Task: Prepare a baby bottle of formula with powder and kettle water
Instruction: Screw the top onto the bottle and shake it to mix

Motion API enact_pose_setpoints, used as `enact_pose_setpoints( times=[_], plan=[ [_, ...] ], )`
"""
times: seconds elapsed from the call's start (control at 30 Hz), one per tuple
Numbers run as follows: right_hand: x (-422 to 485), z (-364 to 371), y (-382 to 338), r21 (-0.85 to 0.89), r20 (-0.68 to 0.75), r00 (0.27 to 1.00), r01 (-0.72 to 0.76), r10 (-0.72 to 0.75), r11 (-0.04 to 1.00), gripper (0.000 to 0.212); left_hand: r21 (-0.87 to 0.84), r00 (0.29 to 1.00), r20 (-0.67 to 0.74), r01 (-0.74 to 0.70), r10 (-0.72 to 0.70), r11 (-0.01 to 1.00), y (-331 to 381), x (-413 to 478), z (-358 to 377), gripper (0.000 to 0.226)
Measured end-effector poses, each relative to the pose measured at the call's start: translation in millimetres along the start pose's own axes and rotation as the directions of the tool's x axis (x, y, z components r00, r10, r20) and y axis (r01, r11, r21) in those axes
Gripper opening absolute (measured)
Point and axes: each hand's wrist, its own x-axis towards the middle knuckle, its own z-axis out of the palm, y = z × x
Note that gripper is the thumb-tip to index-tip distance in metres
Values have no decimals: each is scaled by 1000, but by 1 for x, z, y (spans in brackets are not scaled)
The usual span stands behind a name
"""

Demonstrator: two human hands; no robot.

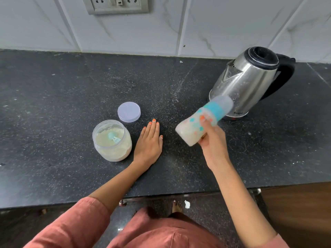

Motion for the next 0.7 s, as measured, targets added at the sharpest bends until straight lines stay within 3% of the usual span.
enact_pose_setpoints(
  times=[0.07, 0.13, 0.2, 0.23, 0.27, 0.33, 0.4, 0.43, 0.5, 0.6, 0.63, 0.7],
  plan=[
    [4, 1, 0, 69, -29, 1000, 2, 0, 998, 21, 3, 1000, 0, -1, 1, 1000, 0, -1, -1, 52],
    [0, -1, -1, -174, 92, 995, -16, 33, 985, 21, 3, 1000, 12, 1, -1, 1000, 0, 0, -1, 52],
    [-6, -6, -3, -458, 218, 973, 28, 82, 888, 27, 1, 1000, 21, 4, -4, 1000, 0, 0, -1, 52],
    [-6, -9, -6, -490, 235, 968, 44, 84, 870, 34, 2, 1000, 18, 3, -3, 1000, 0, 0, -1, 52],
    [-5, -9, -8, -449, 231, 971, 49, 62, 892, 41, 3, 1000, 16, 2, -2, 1000, 0, 0, -1, 52],
    [1, -8, -11, -205, 129, 992, 22, 4, 978, 46, 7, 1000, 11, 0, -1, 1000, 0, -1, -2, 52],
    [9, -4, -9, 46, -20, 1000, 22, -21, 999, 33, 9, 1000, 6, -2, 2, 1000, 0, -1, -1, 52],
    [10, -3, -5, 86, -55, 998, 25, -20, 996, 21, 10, 1000, 7, -2, 2, 1000, 1, -1, -2, 52],
    [3, -1, 1, -71, 4, 1000, -8, 8, 997, 14, 7, 1000, 10, 0, 0, 1000, 1, -1, -2, 52],
    [-11, -4, 6, -498, 203, 974, 13, 102, 867, 20, -10, 999, 33, 5, -5, 1000, 1, -1, -3, 52],
    [-12, -5, 5, -505, 220, 970, 20, 106, 863, 23, -10, 999, 34, 6, -6, 1000, 1, -1, -3, 52],
    [-7, -2, 0, -297, 168, 985, 4, 48, 955, 32, -3, 1000, 23, 6, -6, 1000, 1, -1, -3, 52]
  ],
)
